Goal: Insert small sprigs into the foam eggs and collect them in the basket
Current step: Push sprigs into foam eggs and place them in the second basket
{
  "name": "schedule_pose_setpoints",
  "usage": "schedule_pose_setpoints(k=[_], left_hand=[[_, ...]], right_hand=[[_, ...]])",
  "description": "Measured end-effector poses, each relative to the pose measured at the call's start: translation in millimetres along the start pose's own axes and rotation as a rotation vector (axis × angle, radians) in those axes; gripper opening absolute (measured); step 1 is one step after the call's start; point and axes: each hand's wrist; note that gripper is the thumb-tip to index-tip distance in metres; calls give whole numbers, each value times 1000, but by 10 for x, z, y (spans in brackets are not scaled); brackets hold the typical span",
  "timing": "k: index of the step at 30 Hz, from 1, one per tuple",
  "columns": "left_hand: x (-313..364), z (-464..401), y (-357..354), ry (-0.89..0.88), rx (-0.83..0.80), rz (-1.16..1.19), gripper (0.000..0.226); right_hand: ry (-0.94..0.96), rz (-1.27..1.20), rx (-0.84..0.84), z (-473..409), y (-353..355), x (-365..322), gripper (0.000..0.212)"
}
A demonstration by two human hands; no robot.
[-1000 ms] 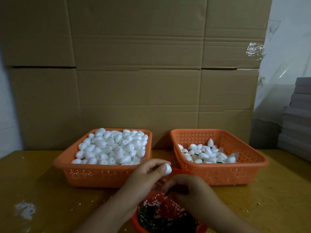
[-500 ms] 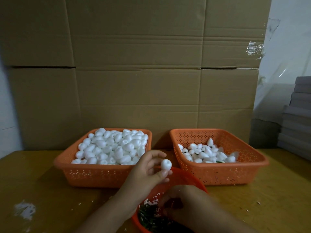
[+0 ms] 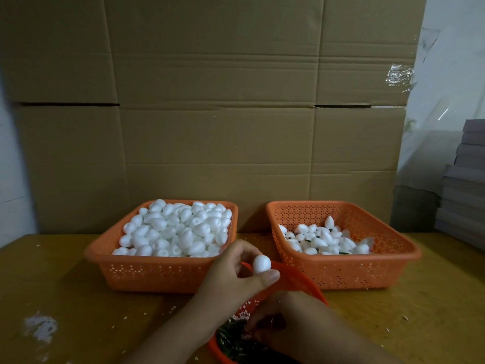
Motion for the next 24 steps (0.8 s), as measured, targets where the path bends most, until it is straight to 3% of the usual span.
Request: schedule_pose_setpoints(k=[3, 7, 12, 18, 24], left_hand=[[11, 6, 0, 11, 13, 3, 29], [29, 11, 6, 14, -7, 61, 55], [49, -31, 12, 54, 17, 180, 50], [36, -66, 88, 181, 26, 383, 72], [23, -70, 97, 171, 20, 449, 64]], right_hand=[[4, 12, 15, 10, 1, 6, 19], [13, 17, 8, 25, 13, -4, 23], [15, -1, -1, 11, 13, 8, 23], [28, 13, 22, 13, 6, 25, 27], [34, 17, 17, -6, 0, 39, 25]])
Point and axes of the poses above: each hand's wrist, its own z-axis away from the middle knuckle, its own y-axis out of the back of the hand, x = y × z, and after that the axes turned 13 degrees about -y, right-handed
